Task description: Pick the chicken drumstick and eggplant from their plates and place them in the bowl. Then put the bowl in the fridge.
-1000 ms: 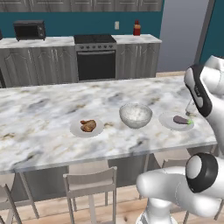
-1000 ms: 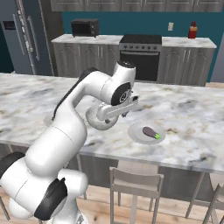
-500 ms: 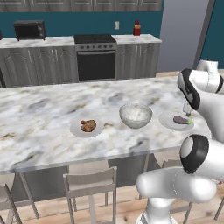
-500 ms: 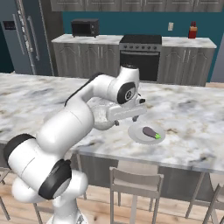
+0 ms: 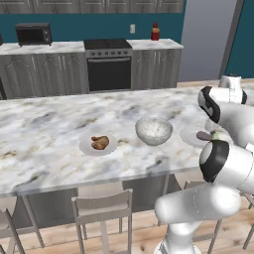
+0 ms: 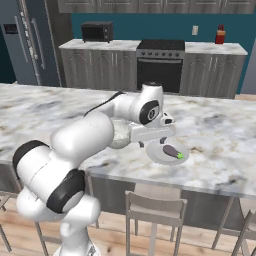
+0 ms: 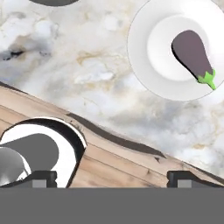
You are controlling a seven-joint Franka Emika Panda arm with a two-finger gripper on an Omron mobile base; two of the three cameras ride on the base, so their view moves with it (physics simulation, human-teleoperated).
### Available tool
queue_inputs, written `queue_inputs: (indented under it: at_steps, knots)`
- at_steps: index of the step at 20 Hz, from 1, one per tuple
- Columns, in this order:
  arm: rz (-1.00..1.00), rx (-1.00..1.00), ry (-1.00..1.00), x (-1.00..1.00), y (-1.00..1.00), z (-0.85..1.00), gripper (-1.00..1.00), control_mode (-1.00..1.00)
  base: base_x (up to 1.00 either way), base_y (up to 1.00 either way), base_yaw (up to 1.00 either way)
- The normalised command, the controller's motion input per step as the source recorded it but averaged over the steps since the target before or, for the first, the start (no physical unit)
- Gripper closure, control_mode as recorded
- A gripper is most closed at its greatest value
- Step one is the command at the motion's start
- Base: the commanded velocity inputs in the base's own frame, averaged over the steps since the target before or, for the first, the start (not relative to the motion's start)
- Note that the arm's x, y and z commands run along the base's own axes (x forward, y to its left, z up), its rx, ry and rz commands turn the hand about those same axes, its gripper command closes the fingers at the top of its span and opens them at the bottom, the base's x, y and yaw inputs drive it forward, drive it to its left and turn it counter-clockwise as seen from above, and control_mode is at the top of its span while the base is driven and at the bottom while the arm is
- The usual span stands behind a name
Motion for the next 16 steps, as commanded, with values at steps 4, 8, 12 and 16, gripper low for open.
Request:
queue_inputs:
  at_steps: [4,8,12,16]
  knots:
    - [-0.08,-0.18,0.00,0.35,-0.06,-0.24,-1.00,-1.00,0.00,0.00,0.00]
    - [-0.02,-0.12,0.00,0.30,-0.10,-0.24,-1.00,-1.00,0.00,0.00,0.00]
    - [0.00,0.00,0.00,0.26,-0.11,-0.25,-1.00,-1.00,0.00,0.00,0.00]
    - [0.00,0.00,0.00,0.28,-0.12,-0.19,-1.00,-1.00,0.00,0.00,0.00]
